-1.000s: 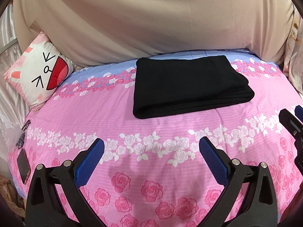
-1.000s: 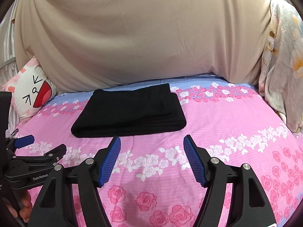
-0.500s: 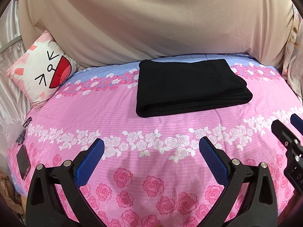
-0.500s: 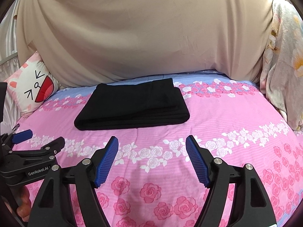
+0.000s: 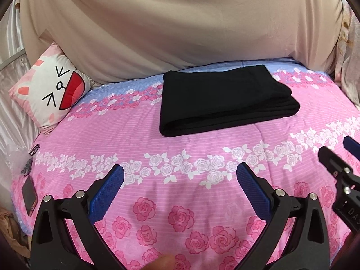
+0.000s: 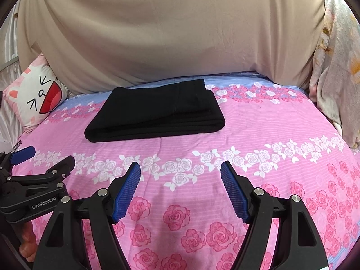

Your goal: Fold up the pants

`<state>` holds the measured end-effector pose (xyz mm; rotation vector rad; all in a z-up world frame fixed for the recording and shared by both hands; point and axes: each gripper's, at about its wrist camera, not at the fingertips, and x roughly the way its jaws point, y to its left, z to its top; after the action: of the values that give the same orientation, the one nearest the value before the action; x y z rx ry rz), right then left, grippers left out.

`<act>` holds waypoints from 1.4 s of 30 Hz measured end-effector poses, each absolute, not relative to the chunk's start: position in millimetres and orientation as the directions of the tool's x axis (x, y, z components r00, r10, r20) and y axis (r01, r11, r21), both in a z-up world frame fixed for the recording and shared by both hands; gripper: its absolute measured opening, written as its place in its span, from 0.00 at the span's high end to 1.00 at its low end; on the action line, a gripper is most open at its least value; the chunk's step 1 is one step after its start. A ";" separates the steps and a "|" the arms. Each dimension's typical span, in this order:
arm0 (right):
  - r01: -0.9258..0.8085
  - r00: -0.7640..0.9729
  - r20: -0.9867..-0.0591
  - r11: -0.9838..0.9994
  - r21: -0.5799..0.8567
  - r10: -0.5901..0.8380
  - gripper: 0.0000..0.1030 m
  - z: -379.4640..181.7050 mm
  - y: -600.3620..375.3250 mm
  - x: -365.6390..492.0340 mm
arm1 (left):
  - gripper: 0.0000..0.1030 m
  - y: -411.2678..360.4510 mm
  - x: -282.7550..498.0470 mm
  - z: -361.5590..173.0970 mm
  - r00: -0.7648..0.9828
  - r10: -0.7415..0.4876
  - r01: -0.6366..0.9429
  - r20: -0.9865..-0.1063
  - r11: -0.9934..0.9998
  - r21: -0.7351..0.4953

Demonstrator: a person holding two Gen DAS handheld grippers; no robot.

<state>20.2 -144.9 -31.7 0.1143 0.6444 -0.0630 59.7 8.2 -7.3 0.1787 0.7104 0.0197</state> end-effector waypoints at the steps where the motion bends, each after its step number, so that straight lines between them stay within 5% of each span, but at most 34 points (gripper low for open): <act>1: 0.094 0.797 -0.604 0.992 0.087 -0.022 0.30 -32.2 -145.2 20.3 | 0.05 7.8 59.5 -7.4 0.759 0.071 0.048 -0.647 0.985 0.164; 42: 0.078 0.790 -0.613 0.994 0.074 -0.016 0.30 -31.7 -133.7 26.3 | 0.05 14.1 66.4 -16.4 0.731 0.051 0.060 -0.680 0.989 0.138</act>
<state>26.3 -133.7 -31.7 0.0977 0.6584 -0.0509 66.4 14.1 -16.4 0.1548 0.7514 -0.0048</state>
